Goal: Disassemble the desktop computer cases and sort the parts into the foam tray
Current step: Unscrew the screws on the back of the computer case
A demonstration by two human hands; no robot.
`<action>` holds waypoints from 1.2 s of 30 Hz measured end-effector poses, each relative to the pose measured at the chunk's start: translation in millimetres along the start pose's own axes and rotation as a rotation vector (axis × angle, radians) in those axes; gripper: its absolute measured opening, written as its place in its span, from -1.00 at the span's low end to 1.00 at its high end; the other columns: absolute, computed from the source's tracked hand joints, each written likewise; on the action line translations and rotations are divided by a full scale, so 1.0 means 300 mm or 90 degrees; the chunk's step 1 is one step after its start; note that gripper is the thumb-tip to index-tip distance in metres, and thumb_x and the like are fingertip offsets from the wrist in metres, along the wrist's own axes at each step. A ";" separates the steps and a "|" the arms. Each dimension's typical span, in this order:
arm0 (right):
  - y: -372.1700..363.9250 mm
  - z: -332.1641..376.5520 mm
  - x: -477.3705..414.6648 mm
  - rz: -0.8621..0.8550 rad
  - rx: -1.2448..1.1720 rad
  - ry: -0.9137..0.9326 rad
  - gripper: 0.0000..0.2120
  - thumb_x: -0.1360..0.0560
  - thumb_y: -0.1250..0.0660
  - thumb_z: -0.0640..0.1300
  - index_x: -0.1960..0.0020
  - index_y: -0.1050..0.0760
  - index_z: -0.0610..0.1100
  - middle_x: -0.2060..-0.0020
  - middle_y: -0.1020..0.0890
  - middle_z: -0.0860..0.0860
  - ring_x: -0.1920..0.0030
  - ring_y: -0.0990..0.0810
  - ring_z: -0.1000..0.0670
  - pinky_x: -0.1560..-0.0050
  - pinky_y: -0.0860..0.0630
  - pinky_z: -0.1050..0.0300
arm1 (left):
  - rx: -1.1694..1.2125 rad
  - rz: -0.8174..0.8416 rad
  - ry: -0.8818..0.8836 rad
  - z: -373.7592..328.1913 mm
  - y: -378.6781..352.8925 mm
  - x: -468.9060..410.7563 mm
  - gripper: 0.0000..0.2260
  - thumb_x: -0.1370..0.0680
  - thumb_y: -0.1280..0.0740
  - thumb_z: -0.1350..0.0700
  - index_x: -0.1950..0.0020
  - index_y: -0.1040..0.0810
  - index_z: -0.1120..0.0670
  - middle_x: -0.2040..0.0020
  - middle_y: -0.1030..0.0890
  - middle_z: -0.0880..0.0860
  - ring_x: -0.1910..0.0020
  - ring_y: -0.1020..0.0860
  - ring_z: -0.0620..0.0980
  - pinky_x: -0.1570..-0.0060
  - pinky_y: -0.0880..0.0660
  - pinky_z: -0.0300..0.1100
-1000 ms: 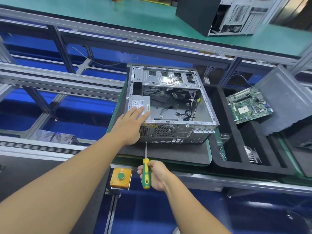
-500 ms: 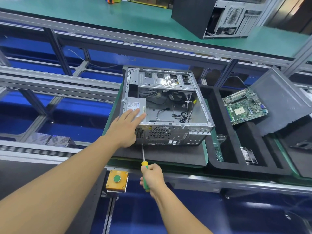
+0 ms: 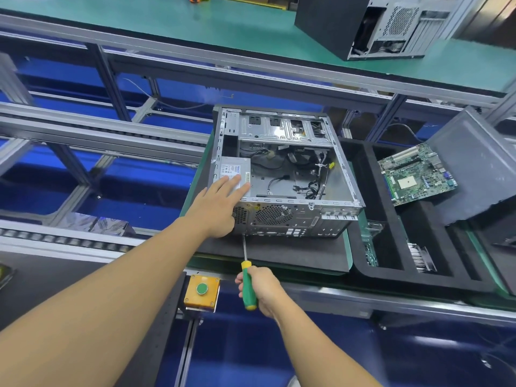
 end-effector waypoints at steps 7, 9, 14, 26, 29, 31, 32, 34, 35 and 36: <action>-0.057 -0.028 0.014 -0.061 0.050 0.071 -0.70 -0.71 -0.05 -0.05 -0.05 -0.50 -0.19 0.16 -0.68 -0.16 0.27 -0.72 -0.01 0.13 -0.70 0.01 | 0.000 -0.002 -0.005 -0.003 0.001 0.002 -0.21 -0.53 -0.23 0.20 -0.64 0.12 -0.12 -0.65 0.14 -0.05 -0.62 0.16 0.04 -0.56 -0.05 0.14; -0.059 -0.030 0.021 -0.099 0.087 0.087 -0.70 -0.70 -0.05 -0.03 -0.04 -0.48 -0.17 0.22 -0.67 -0.15 0.38 -0.67 0.03 0.31 -0.64 0.13 | -0.001 -0.002 -0.004 -0.003 0.002 0.002 -0.21 -0.53 -0.23 0.21 -0.64 0.12 -0.12 -0.65 0.15 -0.05 -0.62 0.16 0.04 -0.56 -0.05 0.14; -0.012 0.016 0.046 -0.327 0.489 0.208 -0.71 -0.68 -0.13 0.10 0.03 -0.39 -0.11 0.06 -0.48 -0.04 0.20 -0.55 -0.05 0.23 -0.44 0.04 | -0.002 -0.009 -0.004 0.000 0.000 0.003 -0.21 -0.53 -0.23 0.21 -0.64 0.13 -0.13 -0.65 0.14 -0.05 -0.62 0.15 0.03 -0.55 -0.07 0.15; -0.031 -0.010 -0.014 -0.030 0.011 -0.058 -0.55 -0.63 -0.11 0.11 -0.01 -0.54 -0.25 0.21 -0.72 -0.19 0.47 -0.49 0.03 0.41 -0.44 0.17 | 0.005 -0.003 0.000 -0.005 0.008 0.006 -0.22 -0.54 -0.24 0.19 -0.64 0.11 -0.13 -0.65 0.14 -0.05 -0.62 0.16 0.03 -0.55 -0.06 0.17; -0.013 -0.004 -0.024 -0.040 0.013 -0.025 -0.62 -0.66 -0.11 0.04 0.04 -0.53 -0.22 0.23 -0.71 -0.15 0.40 -0.50 0.01 0.35 -0.52 0.09 | 0.008 -0.001 0.004 -0.007 0.008 0.009 -0.22 -0.54 -0.25 0.16 -0.64 0.11 -0.14 -0.65 0.14 -0.06 -0.62 0.16 0.03 -0.55 -0.05 0.17; -0.009 -0.009 -0.029 -0.086 0.057 0.041 -0.69 -0.66 -0.16 0.00 0.04 -0.52 -0.20 0.23 -0.67 -0.09 0.39 -0.53 0.03 0.26 -0.62 0.03 | 0.008 0.003 0.005 -0.008 0.008 0.011 -0.22 -0.54 -0.26 0.13 -0.64 0.11 -0.14 -0.65 0.14 -0.06 -0.62 0.16 0.03 -0.56 -0.04 0.17; -0.007 -0.012 -0.024 -0.121 0.104 0.079 -0.71 -0.66 -0.17 0.02 0.03 -0.52 -0.18 0.22 -0.66 -0.07 0.36 -0.55 0.04 0.21 -0.66 0.00 | 0.007 0.004 0.005 -0.009 0.009 0.012 -0.22 -0.54 -0.26 0.11 -0.64 0.11 -0.14 -0.65 0.14 -0.06 -0.62 0.16 0.03 -0.56 -0.04 0.17; 0.003 0.000 -0.007 -0.223 0.279 0.143 -0.72 -0.65 -0.20 0.08 0.03 -0.46 -0.13 0.15 -0.66 -0.05 0.26 -0.61 0.00 0.17 -0.64 -0.05 | 0.010 0.004 0.005 -0.011 0.011 0.014 -0.22 -0.54 -0.28 0.07 -0.64 0.11 -0.14 -0.65 0.14 -0.06 -0.62 0.16 0.02 -0.56 -0.04 0.18; 0.010 0.013 0.003 -0.282 0.389 0.160 -0.73 -0.64 -0.22 0.10 0.03 -0.42 -0.11 0.11 -0.64 -0.04 0.20 -0.60 -0.03 0.20 -0.57 0.00 | 0.010 0.005 0.005 -0.012 0.012 0.014 -0.22 -0.54 -0.28 0.06 -0.64 0.11 -0.14 -0.65 0.14 -0.06 -0.62 0.16 0.02 -0.56 -0.04 0.18; 0.015 0.027 0.014 -0.330 0.468 0.165 -0.73 -0.63 -0.25 0.11 0.02 -0.38 -0.09 0.08 -0.62 -0.03 0.16 -0.57 -0.05 0.22 -0.47 0.05 | 0.010 0.005 0.005 -0.012 0.013 0.015 -0.22 -0.54 -0.29 0.05 -0.64 0.11 -0.14 -0.65 0.14 -0.06 -0.62 0.16 0.03 -0.56 -0.03 0.18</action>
Point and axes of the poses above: each hand's wrist, its own x-axis away from the middle knuckle, its own y-axis out of the back of the hand, z = x × y, the point moved 7 cm from there along -x, towards the middle knuckle
